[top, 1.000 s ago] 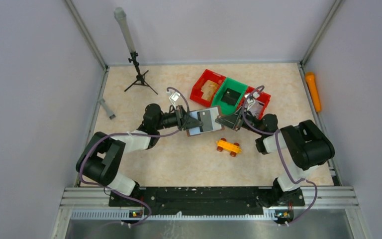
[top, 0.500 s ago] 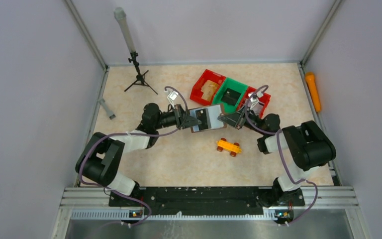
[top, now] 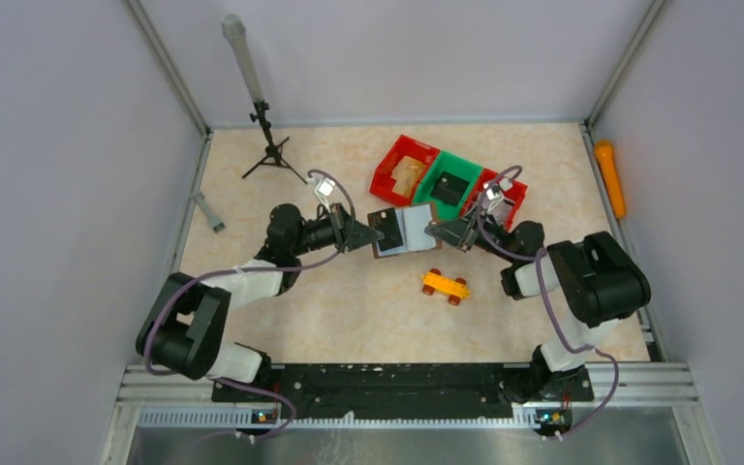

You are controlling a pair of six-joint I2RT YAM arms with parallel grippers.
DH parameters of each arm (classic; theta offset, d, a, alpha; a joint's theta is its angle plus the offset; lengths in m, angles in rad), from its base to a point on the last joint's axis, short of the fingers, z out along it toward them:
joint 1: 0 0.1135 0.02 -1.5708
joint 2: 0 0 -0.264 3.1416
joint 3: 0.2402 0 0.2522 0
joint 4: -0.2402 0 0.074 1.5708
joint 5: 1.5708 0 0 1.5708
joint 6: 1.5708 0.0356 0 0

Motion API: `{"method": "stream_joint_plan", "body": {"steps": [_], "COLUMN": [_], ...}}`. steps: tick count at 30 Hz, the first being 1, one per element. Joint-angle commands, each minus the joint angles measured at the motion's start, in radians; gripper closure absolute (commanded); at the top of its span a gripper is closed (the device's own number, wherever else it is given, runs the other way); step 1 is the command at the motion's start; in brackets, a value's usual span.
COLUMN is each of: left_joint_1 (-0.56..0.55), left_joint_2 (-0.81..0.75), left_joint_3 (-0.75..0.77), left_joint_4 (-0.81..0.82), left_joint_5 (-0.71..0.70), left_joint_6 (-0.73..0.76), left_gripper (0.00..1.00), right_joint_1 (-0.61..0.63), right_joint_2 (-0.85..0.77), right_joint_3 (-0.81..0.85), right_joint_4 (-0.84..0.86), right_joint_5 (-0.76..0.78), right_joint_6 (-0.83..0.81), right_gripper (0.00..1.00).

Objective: Take the credit cards out of the card holder
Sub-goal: Remove the credit card from the card holder, then place the card holder at the center of the board.

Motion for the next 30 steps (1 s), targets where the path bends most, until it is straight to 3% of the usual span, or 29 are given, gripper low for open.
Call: {"method": "stream_joint_plan", "body": {"steps": [1,6,12,17,23,26,30], "left_joint_1": [0.025,0.025,0.025,0.025,0.025,0.025,0.026], "left_joint_2": [-0.167,-0.330,-0.354,-0.373,-0.395,-0.391,-0.384], "left_joint_3": [-0.031,-0.077,-0.090,-0.097,-0.101,-0.100,-0.097], "left_joint_4": [-0.127,-0.242,-0.248,-0.259,-0.274,-0.273,-0.271], "left_joint_5": [-0.126,-0.295,-0.326,-0.350,-0.366,-0.363,-0.356], "left_joint_6": [0.126,0.209,0.213,0.216,0.224,0.224,0.220], "left_gripper": [1.00,1.00,1.00,1.00,1.00,1.00,1.00], "right_joint_1": [-0.011,-0.001,0.062,0.116,0.188,0.206,0.211], "right_joint_2": [0.068,0.189,0.261,0.248,0.201,0.211,0.196], "right_joint_3": [0.063,0.114,0.174,0.231,0.338,0.378,0.389], "right_joint_4": [0.142,0.220,0.169,-0.102,-0.599,-0.701,-0.756], "right_joint_5": [-0.012,-0.060,-0.080,-0.067,-0.014,-0.007,0.008], "right_joint_6": [0.024,0.109,0.092,-0.067,-0.341,-0.401,-0.438], "right_gripper": [1.00,1.00,1.00,1.00,1.00,1.00,0.72]}}
